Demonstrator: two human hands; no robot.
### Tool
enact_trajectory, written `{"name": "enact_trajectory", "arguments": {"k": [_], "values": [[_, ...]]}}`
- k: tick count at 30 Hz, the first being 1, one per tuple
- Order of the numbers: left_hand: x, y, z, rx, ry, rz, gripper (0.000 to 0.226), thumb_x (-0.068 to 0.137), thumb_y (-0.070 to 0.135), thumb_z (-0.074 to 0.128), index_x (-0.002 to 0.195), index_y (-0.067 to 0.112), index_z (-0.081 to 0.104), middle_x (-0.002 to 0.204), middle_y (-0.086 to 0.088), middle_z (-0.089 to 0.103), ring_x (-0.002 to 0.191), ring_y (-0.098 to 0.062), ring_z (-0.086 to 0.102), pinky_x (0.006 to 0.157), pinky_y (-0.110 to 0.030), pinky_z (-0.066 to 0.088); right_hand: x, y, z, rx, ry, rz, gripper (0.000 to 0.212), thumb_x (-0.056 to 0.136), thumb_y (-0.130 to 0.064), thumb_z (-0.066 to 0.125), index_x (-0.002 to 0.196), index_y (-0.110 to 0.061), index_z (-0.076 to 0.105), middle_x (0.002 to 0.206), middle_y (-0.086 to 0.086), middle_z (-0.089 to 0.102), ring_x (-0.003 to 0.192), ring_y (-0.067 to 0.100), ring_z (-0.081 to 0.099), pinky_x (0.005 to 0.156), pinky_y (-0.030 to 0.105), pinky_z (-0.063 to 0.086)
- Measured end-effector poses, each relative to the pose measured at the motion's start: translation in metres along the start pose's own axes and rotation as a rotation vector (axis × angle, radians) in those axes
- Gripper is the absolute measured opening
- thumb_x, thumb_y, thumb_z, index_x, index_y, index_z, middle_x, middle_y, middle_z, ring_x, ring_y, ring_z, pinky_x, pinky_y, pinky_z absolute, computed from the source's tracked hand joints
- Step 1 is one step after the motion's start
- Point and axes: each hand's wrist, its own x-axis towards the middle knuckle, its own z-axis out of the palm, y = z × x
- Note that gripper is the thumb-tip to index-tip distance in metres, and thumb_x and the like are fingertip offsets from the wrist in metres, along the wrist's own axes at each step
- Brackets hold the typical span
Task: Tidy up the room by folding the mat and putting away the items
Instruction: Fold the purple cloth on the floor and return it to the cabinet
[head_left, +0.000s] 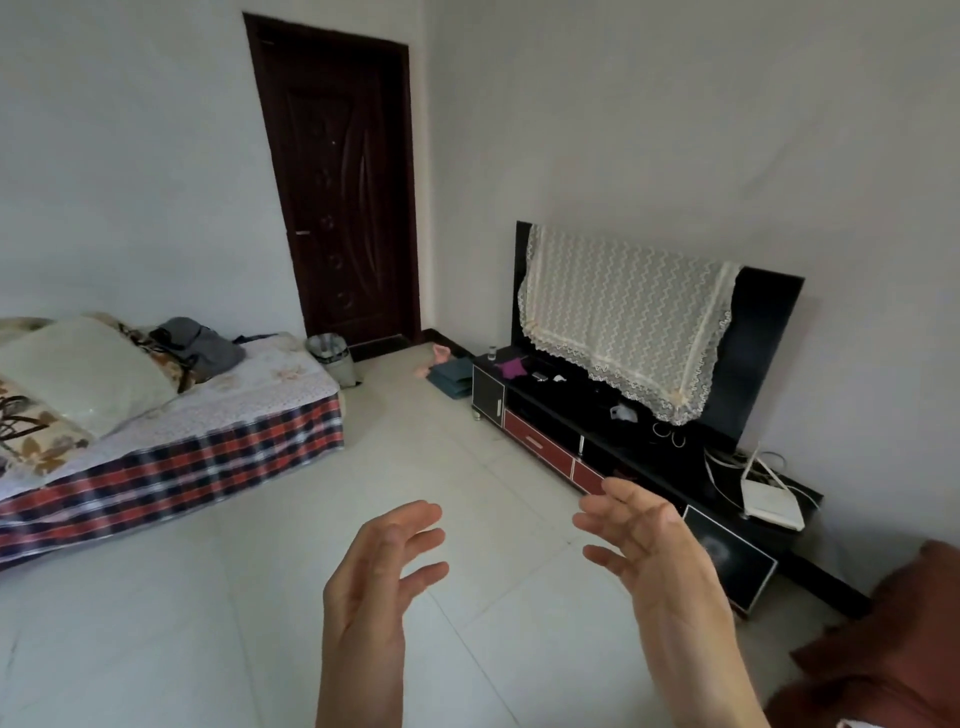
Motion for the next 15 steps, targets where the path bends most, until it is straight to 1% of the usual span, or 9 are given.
{"name": "enact_trajectory", "arguments": {"k": [2, 4, 6, 9, 12, 15], "values": [[0.021, -0.009, -0.009, 0.011, 0.005, -0.004, 0.063, 0.075, 0.063, 0.053, 0.109, 0.014, 0.072, 0.115, -0.003, 0.074, 0.105, -0.022, 0.071, 0.079, -0.036, 0.062, 0.018, 0.008, 0.016, -0.001, -0.002, 0.000, 0.087, 0.063, -0.080, 0.066, 0.117, -0.012, 0.066, 0.107, 0.016, 0.074, 0.102, 0.033, 0.070, 0.079, 0.040, 0.053], [0.038, -0.016, -0.012, 0.018, 0.003, -0.002, 0.066, 0.074, 0.064, 0.053, 0.110, 0.012, 0.072, 0.114, -0.003, 0.075, 0.105, -0.022, 0.071, 0.080, -0.031, 0.061, 0.033, 0.012, 0.026, 0.008, -0.003, -0.013, 0.091, 0.061, -0.083, 0.066, 0.118, -0.013, 0.066, 0.108, 0.016, 0.073, 0.101, 0.032, 0.070, 0.078, 0.037, 0.056], [0.054, -0.022, -0.014, 0.018, -0.004, -0.005, 0.062, 0.074, 0.064, 0.052, 0.107, 0.016, 0.074, 0.114, -0.002, 0.075, 0.104, -0.021, 0.071, 0.080, -0.030, 0.061, 0.045, 0.015, 0.034, 0.016, -0.001, -0.024, 0.093, 0.060, -0.084, 0.067, 0.119, -0.012, 0.065, 0.109, 0.017, 0.073, 0.101, 0.032, 0.070, 0.079, 0.037, 0.057], [0.081, -0.026, -0.013, 0.023, -0.035, 0.008, 0.049, 0.075, 0.065, 0.051, 0.098, 0.029, 0.077, 0.115, -0.001, 0.074, 0.106, -0.021, 0.071, 0.081, -0.029, 0.061, 0.066, 0.022, 0.042, 0.006, -0.004, -0.038, 0.094, 0.061, -0.083, 0.066, 0.121, -0.011, 0.065, 0.110, 0.018, 0.072, 0.103, 0.033, 0.070, 0.083, 0.044, 0.053], [0.106, -0.030, -0.007, 0.030, -0.048, 0.018, 0.048, 0.077, 0.064, 0.051, 0.099, 0.030, 0.076, 0.117, -0.001, 0.074, 0.106, -0.021, 0.071, 0.081, -0.028, 0.061, 0.089, 0.025, 0.046, -0.009, -0.002, -0.053, 0.092, 0.063, -0.083, 0.065, 0.122, -0.012, 0.065, 0.111, 0.017, 0.072, 0.105, 0.033, 0.069, 0.084, 0.043, 0.052], [0.136, -0.042, 0.005, 0.046, -0.063, 0.016, 0.046, 0.078, 0.062, 0.050, 0.099, 0.031, 0.076, 0.117, -0.001, 0.073, 0.107, -0.021, 0.070, 0.081, -0.031, 0.061, 0.119, 0.030, 0.048, -0.016, -0.013, -0.070, 0.081, 0.069, -0.082, 0.062, 0.120, -0.019, 0.068, 0.113, 0.017, 0.072, 0.108, 0.032, 0.068, 0.087, 0.043, 0.051]]}}
